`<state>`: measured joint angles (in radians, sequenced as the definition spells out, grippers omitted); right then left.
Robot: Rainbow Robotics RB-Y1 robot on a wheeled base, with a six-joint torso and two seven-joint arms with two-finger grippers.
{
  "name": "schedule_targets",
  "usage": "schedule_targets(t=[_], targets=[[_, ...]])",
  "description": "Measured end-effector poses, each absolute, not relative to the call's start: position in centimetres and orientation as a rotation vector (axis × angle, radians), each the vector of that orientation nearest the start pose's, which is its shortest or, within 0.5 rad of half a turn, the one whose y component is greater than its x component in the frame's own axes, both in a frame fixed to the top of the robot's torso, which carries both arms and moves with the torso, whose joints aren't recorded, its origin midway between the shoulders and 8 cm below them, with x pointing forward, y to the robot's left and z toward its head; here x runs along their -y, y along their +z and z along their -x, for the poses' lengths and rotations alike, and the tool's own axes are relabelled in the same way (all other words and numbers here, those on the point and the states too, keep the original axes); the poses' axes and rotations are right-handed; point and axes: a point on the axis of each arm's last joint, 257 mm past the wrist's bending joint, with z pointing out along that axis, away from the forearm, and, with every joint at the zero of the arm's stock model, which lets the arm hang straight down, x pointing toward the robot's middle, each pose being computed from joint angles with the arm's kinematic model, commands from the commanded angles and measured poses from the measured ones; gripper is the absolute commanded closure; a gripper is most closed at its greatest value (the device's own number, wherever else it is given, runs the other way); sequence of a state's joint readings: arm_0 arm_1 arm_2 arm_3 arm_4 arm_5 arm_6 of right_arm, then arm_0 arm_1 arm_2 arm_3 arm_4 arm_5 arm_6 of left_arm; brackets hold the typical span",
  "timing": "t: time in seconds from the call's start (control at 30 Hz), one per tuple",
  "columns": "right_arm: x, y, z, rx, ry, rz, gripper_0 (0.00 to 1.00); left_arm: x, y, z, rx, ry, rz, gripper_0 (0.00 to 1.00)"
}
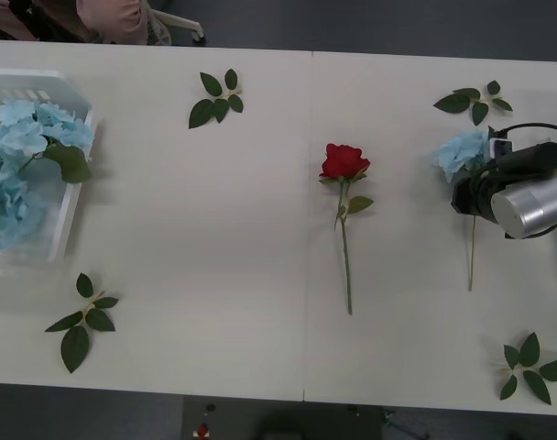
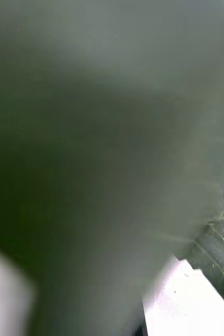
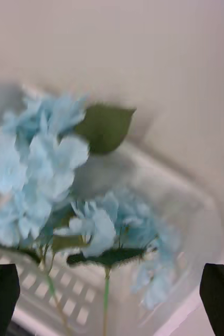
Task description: Put the red flowers into the right box and the blue flowers into the left box
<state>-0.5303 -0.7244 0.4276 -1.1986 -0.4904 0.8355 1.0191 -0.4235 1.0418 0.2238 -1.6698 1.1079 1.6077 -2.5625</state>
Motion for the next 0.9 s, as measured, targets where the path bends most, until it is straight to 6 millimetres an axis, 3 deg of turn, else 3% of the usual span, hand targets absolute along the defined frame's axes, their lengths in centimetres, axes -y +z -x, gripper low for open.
schedule_targets(t=[0.1,0.2,0.3,0.43,0.57,0.7,0.8,0.9], targets=[[36.7,-31.3,-58.1,-2.401,-0.042,-0.204,1.0,-37.3,-9.6,-46.7,-2.101,0.157,-1.423,0.0],[34.7,-29.8,-57.9,-2.418,0.064,-0.083,1.0,-29.8,-12.8,-46.5,-2.21,-0.104,-1.272,0.0],[32.6,-26.1,-57.4,-2.406,0.213,0.041,1.0,-21.6,-16.2,-47.2,-2.31,-0.306,-1.043,0.0],[29.8,-19.0,-56.3,-2.337,0.485,0.1,1.0,-12.5,-18.7,-46.6,-2.164,-0.388,-1.164,0.0],[27.1,-13.4,-54.1,-2.243,0.633,0.318,1.0,-6.4,-17.0,-45.6,-2.066,-0.578,-1.142,0.0],[24.4,-10.0,-52.8,-2.076,0.609,0.642,1.0,-2.0,-11.6,-45.0,-1.819,-0.764,-1.136,0.0],[22.1,-7.6,-52.7,-1.981,0.663,0.686,1.0,-0.2,-8.7,-45.2,-1.644,-0.807,-1.089,0.0],[19.3,-4.1,-53.1,-1.848,0.752,0.662,1.0,0.5,-8.6,-44.4,-1.58,-0.826,-1.012,0.0]])
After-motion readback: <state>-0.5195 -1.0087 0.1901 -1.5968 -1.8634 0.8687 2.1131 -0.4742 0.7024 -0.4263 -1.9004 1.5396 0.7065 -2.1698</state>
